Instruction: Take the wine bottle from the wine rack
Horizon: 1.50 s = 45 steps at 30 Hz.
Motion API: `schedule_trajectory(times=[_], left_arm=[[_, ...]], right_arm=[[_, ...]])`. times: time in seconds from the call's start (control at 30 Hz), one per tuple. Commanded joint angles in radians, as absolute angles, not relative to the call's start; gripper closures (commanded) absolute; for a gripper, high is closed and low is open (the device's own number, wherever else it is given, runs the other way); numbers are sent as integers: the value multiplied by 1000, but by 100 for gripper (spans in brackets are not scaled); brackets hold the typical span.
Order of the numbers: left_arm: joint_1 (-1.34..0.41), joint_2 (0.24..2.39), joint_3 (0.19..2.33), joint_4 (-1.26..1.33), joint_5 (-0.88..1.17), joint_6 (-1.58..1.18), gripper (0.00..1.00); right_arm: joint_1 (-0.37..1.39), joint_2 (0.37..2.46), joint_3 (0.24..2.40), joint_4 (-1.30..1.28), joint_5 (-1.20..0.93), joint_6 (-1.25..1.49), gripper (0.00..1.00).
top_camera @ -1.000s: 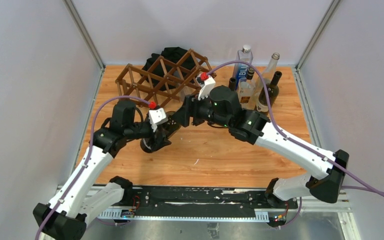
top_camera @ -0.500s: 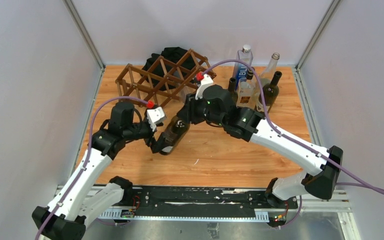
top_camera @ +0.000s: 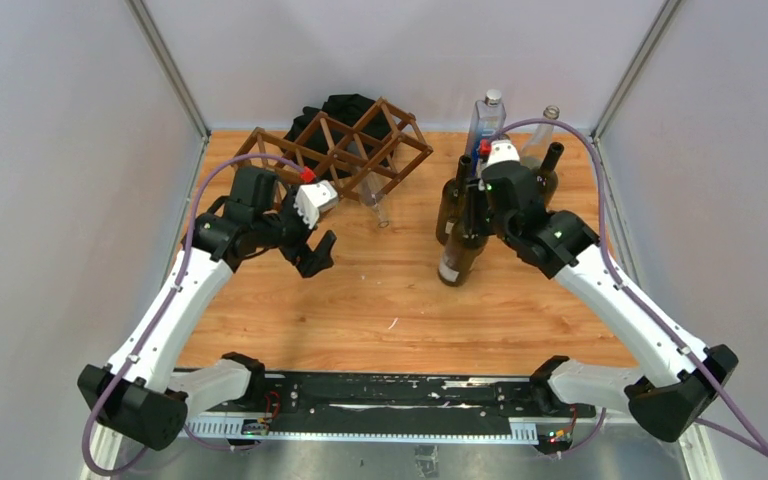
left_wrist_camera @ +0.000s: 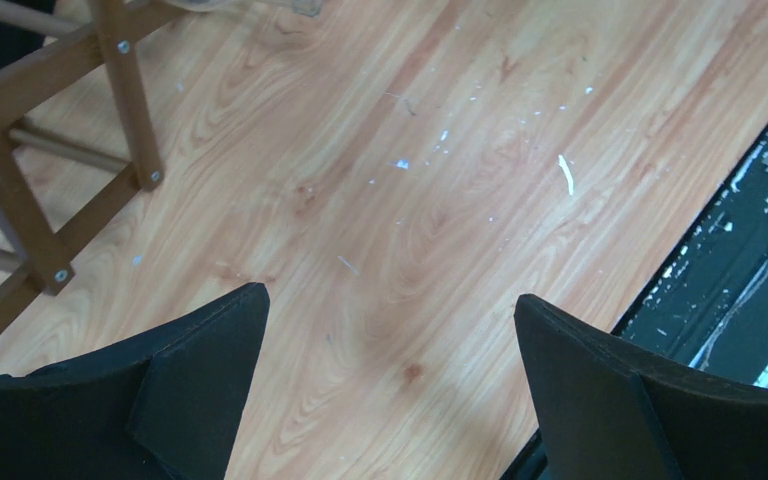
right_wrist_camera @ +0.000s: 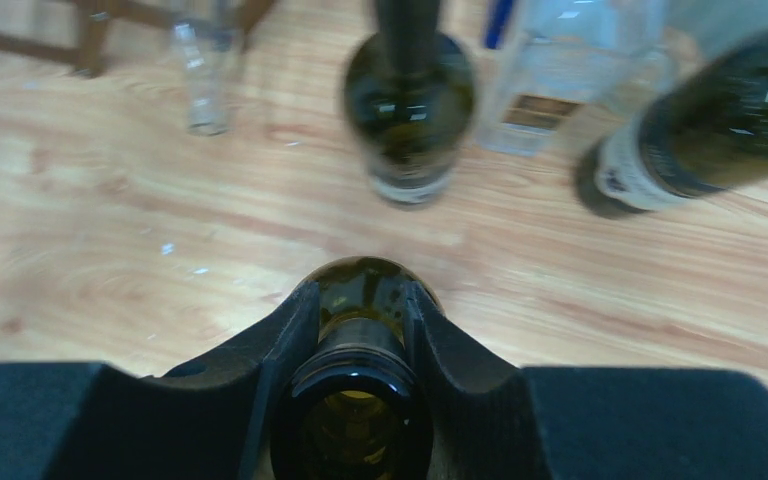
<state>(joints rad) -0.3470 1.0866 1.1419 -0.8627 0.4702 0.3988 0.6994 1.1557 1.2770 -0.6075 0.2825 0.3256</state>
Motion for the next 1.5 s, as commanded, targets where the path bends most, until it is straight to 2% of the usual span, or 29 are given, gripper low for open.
schedule_trajectory(times=[0.0, 0.4, 0.73, 0.8, 0.83, 0.87, 0.9, 0.97, 1.07, 1.27, 1.47], left_arm=[[-318, 1128, 1209, -910, 424, 388, 0], [-313, 1159, 1235, -907, 338, 396, 0], [-313, 1139, 1230, -881, 327, 387, 0], [-313, 1135, 1227, -881, 321, 398, 0], [-313, 1133, 1226, -879, 317, 402, 0], [-312, 1130, 1226, -877, 312, 406, 0], [-313, 1127, 1224, -872, 306, 411, 0], [-313, 1120, 1220, -858, 293, 414, 0], [-313, 1118, 1218, -846, 284, 412, 0], [-311, 1132, 1236, -834, 268, 398, 0], [-233, 1165, 1283, -809, 295, 393, 0]], right_arm=[[577, 1142, 1279, -596, 340, 253, 100], [444, 1325, 1374, -548, 442, 179, 100], [402, 1385, 1377, -501, 409, 201, 99], [394, 1379, 1366, -502, 397, 218, 92], [393, 1373, 1360, -501, 397, 223, 85], [393, 1366, 1355, -501, 399, 227, 76], [394, 1358, 1351, -502, 403, 231, 63], [393, 1340, 1347, -501, 411, 236, 50], [394, 1309, 1350, -501, 414, 239, 44], [394, 1252, 1415, -533, 420, 243, 24], [421, 1223, 1532, -580, 448, 254, 22]])
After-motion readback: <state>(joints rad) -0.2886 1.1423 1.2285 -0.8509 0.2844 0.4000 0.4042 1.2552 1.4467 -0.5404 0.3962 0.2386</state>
